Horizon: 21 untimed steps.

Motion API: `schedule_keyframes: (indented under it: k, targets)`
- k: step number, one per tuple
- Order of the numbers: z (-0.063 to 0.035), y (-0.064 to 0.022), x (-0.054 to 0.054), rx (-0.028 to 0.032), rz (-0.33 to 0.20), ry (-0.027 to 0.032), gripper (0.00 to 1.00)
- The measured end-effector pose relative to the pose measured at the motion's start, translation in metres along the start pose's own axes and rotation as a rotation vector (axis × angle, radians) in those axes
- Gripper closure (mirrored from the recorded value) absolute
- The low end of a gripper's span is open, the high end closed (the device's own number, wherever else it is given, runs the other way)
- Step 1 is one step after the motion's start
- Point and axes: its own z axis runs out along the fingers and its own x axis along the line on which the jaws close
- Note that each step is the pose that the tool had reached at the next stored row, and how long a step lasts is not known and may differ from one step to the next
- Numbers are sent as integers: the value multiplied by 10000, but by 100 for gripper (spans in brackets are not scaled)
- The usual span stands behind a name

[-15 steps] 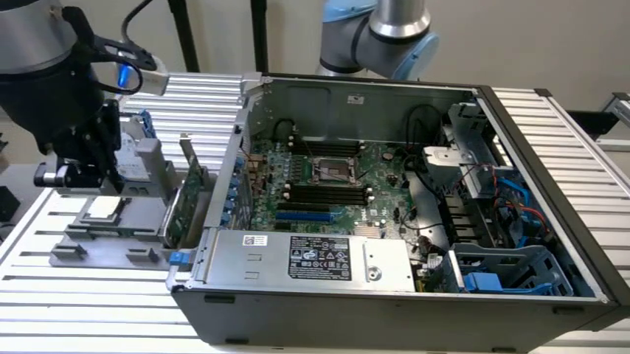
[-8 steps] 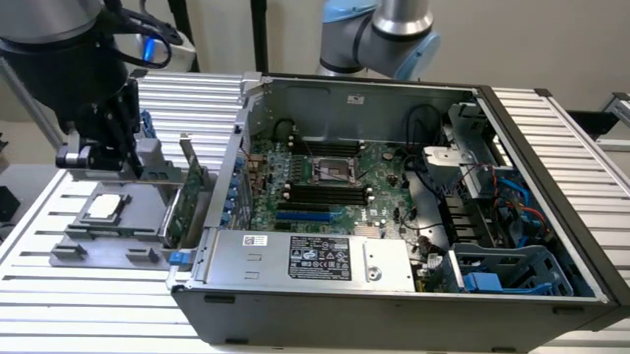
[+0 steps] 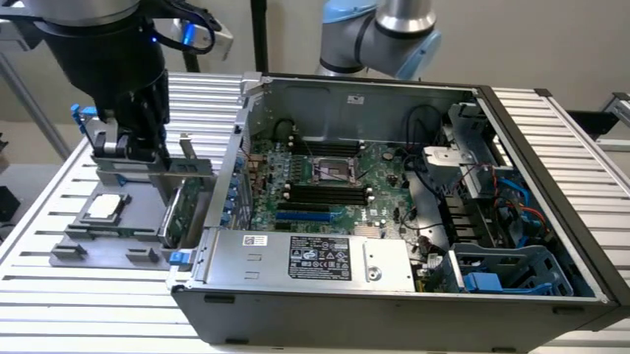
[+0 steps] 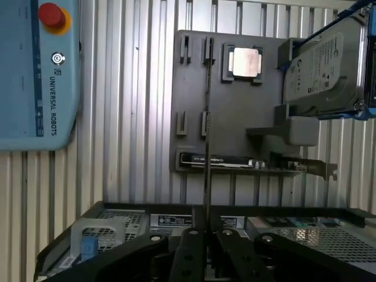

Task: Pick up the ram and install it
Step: 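Pick up the ram and move it above insertion slot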

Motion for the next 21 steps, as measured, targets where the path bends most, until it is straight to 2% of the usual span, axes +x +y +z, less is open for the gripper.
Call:
schedule_keyframes:
  k: [17,21]
  targets:
    - [-50,-771,14,1,-3,-68,100]
    - [-56,-954,17,2,-4,-111,100]
